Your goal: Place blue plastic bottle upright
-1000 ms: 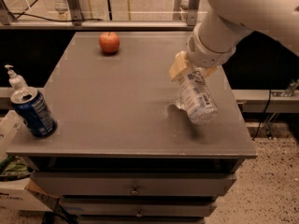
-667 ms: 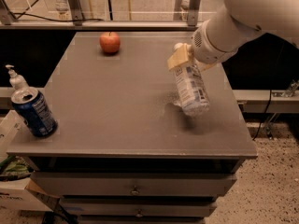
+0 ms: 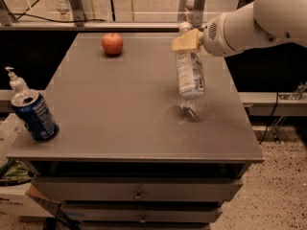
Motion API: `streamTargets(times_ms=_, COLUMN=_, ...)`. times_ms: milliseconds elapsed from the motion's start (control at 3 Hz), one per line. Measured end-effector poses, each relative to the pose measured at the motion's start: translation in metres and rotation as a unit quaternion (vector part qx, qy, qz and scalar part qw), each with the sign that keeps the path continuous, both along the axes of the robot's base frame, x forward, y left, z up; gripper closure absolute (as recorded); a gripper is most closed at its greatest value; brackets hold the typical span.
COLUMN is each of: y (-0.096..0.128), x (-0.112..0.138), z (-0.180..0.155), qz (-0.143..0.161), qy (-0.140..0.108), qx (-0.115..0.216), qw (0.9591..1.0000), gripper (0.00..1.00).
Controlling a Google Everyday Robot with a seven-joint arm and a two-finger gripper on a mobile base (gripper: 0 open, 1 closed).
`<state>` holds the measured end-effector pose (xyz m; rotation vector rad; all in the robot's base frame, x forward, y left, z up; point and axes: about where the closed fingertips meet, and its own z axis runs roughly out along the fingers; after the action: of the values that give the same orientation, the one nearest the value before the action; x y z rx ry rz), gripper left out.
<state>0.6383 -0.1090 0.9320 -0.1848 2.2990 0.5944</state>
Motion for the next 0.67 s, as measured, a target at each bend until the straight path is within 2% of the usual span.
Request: streamTargets(times_ms=667, y=0.0064, x=-0.0036, z=0.0113, qz=0.024, qy=-0.048, qx=0.004, qw=0.9985, gripper=1.00)
